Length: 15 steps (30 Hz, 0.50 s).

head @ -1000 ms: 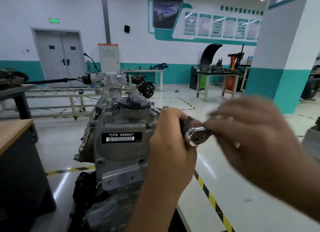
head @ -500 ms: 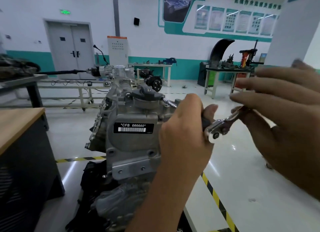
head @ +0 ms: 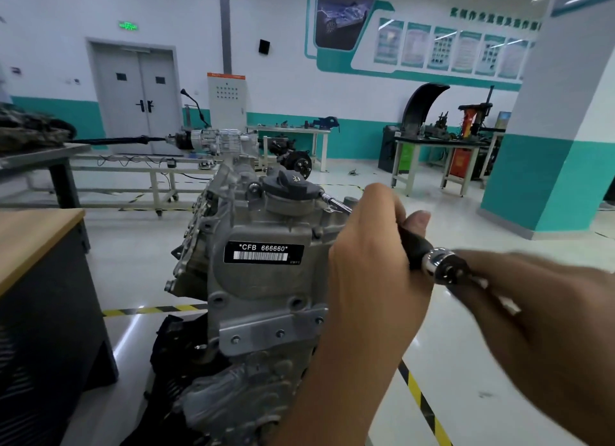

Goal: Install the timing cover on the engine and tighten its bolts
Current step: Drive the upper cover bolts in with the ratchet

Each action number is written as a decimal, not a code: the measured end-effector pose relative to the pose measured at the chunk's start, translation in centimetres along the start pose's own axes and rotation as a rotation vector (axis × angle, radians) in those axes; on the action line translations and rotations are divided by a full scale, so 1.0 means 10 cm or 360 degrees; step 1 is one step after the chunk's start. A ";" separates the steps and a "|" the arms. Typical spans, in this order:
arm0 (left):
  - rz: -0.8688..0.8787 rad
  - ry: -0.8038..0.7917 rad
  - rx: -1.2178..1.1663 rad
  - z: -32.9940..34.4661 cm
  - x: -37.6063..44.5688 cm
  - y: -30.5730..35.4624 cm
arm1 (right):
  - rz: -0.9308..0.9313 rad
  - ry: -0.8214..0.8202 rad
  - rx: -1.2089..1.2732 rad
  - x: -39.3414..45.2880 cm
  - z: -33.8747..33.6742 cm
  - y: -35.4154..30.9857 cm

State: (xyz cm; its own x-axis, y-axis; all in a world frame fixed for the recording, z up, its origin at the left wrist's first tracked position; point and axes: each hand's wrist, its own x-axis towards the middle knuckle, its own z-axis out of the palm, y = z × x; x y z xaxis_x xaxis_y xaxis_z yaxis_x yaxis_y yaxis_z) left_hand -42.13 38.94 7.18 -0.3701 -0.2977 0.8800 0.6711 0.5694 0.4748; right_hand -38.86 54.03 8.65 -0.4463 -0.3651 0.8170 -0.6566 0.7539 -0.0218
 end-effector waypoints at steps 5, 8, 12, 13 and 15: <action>0.0073 0.0256 0.0065 0.06 -0.07 -0.07 | 0.0211 -0.0213 0.0256 0.00 -0.02 -0.09; 0.0109 0.0194 0.0130 0.03 -0.08 -0.11 | 0.0144 -0.0193 0.0340 0.20 -0.11 -0.25; 0.0073 0.0108 0.0183 -0.09 0.00 -0.07 | 0.0030 -0.0209 0.0288 0.22 -0.05 -0.32; 0.0061 0.0078 0.0191 -0.13 0.03 -0.07 | -0.0026 -0.0156 0.0280 0.26 -0.03 -0.37; 0.0049 0.0028 0.0159 -0.21 0.07 -0.09 | -0.0121 0.0005 0.0391 0.35 -0.02 -0.47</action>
State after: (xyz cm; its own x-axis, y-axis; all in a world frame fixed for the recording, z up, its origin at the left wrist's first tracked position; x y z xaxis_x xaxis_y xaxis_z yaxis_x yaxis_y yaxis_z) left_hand -41.63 36.60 7.43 -0.3382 -0.2919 0.8947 0.6142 0.6518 0.4448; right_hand -37.17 49.31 11.76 -0.3883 -0.4137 0.8234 -0.8163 0.5691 -0.0991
